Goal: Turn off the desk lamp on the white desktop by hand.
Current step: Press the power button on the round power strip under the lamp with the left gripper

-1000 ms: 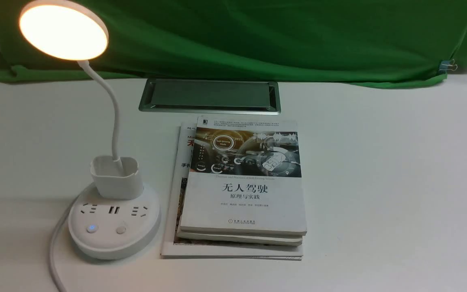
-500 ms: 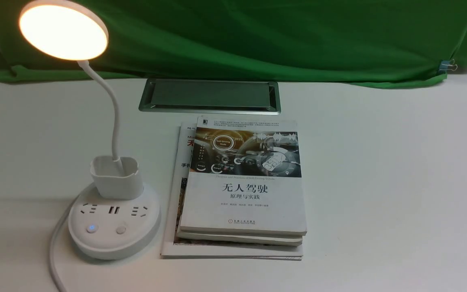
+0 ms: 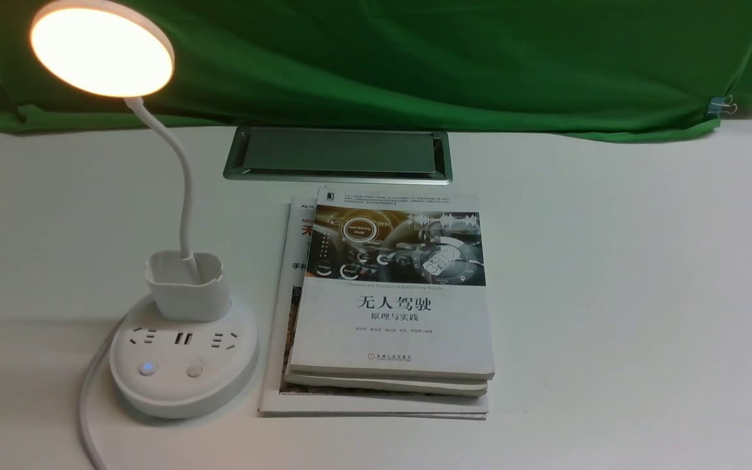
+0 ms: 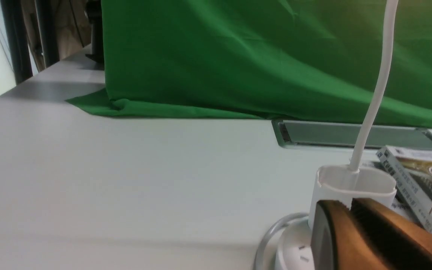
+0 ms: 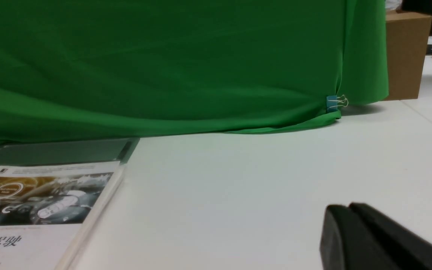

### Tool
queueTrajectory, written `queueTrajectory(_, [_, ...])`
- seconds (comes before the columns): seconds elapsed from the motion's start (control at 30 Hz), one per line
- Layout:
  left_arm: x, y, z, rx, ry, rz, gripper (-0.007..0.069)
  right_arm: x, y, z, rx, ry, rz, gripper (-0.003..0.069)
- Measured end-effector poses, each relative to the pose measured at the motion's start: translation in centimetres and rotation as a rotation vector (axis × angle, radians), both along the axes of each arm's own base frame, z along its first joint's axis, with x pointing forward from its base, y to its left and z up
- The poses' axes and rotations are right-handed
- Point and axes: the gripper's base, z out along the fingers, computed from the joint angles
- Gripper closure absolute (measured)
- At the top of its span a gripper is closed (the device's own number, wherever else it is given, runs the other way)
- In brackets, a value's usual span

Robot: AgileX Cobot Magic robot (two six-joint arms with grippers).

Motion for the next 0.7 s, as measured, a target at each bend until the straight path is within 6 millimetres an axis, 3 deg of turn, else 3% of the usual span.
queueTrajectory(0.13, [0.0,0.0,0.9,-0.127,-0.107,-0.006,0.0583,0.0,0.0,0.0,0.000,0.000,0.000,0.0622])
queueTrajectory(0.3, [-0.6,0.2,3.3,-0.190,-0.377,-0.013,0.0583,0.0,0.0,0.0,0.000,0.000,0.000,0.0622])
queueTrajectory(0.4, [-0.7,0.2,5.4,-0.229,-0.408,-0.023,0.0583,0.0,0.0,0.0,0.000,0.000,0.000,0.0622])
queueTrajectory(0.43, [-0.7,0.1,6.8,-0.243,-0.390,-0.028,0.0583,0.0,0.0,0.0,0.000,0.000,0.000,0.0622])
queueTrajectory(0.47, [-0.6,0.1,6.7,-0.247,-0.373,-0.027,0.0583,0.0,0.0,0.0,0.000,0.000,0.000,0.0622])
queueTrajectory(0.5, [-0.4,0.0,9.3,-0.264,-0.305,-0.031,0.0583,0.0,0.0,0.0,0.000,0.000,0.000,0.0622])
queueTrajectory(0.53, [-0.3,0.0,9.6,-0.266,-0.293,-0.031,0.0583,0.0,0.0,0.0,0.000,0.000,0.000,0.0622])
queueTrajectory(0.63, [1.4,-0.2,12.0,-0.266,-0.025,-0.021,0.0583,0.0,0.0,0.0,0.000,0.001,0.000,0.0622])
queueTrajectory(0.7, [2.5,-0.2,12.1,-0.236,0.116,-0.010,0.0583,0.0,0.0,0.0,0.000,0.000,0.000,0.0622])
